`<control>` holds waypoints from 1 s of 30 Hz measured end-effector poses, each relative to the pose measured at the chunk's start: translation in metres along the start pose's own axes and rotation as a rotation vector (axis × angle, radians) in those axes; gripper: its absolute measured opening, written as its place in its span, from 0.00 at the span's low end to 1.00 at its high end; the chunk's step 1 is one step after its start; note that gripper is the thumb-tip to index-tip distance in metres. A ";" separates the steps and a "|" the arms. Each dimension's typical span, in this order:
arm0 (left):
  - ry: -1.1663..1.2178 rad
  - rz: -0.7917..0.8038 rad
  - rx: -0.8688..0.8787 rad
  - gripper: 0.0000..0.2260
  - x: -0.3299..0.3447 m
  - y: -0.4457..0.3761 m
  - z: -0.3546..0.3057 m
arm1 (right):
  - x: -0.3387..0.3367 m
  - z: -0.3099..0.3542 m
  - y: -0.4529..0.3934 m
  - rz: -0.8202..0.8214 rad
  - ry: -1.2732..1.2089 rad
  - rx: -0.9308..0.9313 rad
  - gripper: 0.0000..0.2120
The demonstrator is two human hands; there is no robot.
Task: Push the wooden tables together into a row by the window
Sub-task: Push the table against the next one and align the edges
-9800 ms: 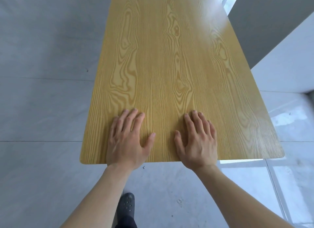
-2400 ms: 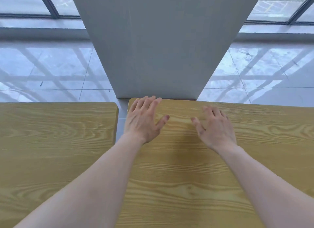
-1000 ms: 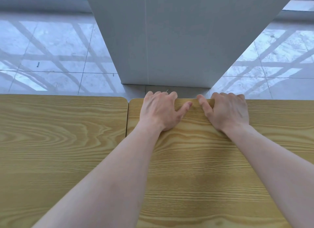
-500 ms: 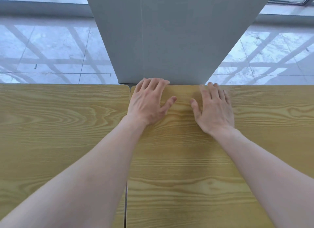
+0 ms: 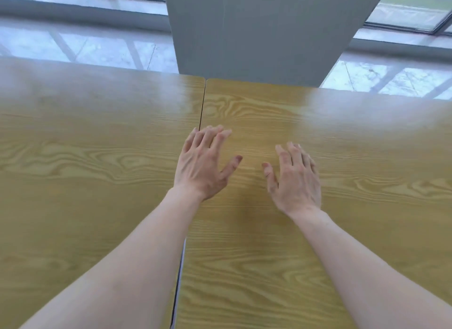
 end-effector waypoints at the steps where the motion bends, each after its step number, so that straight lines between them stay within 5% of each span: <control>1: -0.003 -0.006 -0.010 0.28 0.003 0.022 -0.008 | 0.003 -0.002 0.021 -0.009 -0.004 -0.012 0.30; 12: 0.012 0.073 -0.011 0.29 0.065 0.211 -0.085 | 0.050 -0.027 0.201 -0.069 -0.034 -0.051 0.30; 30: -0.015 0.039 0.023 0.26 0.075 0.219 -0.066 | 0.059 -0.010 0.204 -0.084 0.047 -0.007 0.37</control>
Point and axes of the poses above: each hand's wrist, its own y-axis away from the middle knuckle, its own x-axis out of the palm, z = x × y, the point moved 2 cm from there along -y, towards the middle knuckle, and after that the axes turned 5 degrees about z, right-handed, at the moved point
